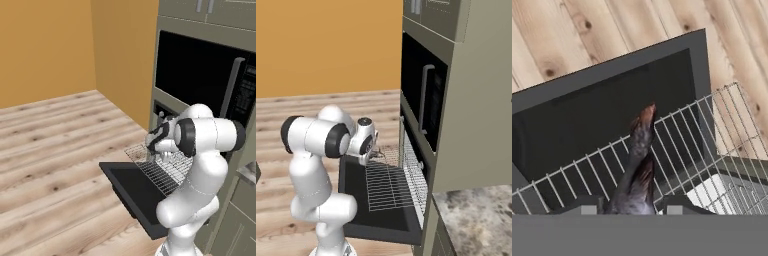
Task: Place the fish on the top rack of the oven, and slide the tray back inside. Close the oven door.
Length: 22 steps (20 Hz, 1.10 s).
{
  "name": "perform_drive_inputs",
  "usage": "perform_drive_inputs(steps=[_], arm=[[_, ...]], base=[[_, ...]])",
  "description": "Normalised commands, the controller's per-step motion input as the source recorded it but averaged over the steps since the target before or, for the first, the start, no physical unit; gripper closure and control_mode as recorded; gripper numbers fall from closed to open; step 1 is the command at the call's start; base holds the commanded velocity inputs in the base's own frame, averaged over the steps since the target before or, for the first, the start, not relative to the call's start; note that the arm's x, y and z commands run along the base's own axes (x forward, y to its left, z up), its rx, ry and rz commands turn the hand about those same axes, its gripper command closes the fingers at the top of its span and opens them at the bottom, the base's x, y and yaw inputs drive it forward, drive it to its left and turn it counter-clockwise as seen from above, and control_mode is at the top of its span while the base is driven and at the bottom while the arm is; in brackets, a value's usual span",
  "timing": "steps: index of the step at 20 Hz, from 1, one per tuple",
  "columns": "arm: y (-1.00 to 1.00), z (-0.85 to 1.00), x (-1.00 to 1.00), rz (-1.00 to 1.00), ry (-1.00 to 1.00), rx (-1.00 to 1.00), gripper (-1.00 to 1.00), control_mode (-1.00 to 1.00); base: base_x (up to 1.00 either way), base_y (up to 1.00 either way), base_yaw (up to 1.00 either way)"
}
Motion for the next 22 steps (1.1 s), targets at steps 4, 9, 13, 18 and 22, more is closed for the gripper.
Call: perform_drive_inputs(steps=[4, 9, 13, 18, 22], arm=[[-0.09, -0.65, 0.39, 0.0, 0.0, 0.0, 1.0, -1.0], [-0.27, -0.46, 0.46, 0.0, 0.02, 0.0, 1.0, -1.0], [-0.23, -0.46, 0.51, 0.0, 0.04, 0.0, 1.0, -1.0], [-0.07, -0.52, 0.58, 0.0, 0.0, 0.0, 1.0, -1.0], [0.0, -0.5, 0.64, 0.0, 0.0, 0.0, 1.0, -1.0]], base=[[0.0, 0.0, 0.0], [0.0, 0.0, 0.0], [0.0, 0.0, 0.0], [0.0, 0.0, 0.0], [0.0, 0.0, 0.0]])
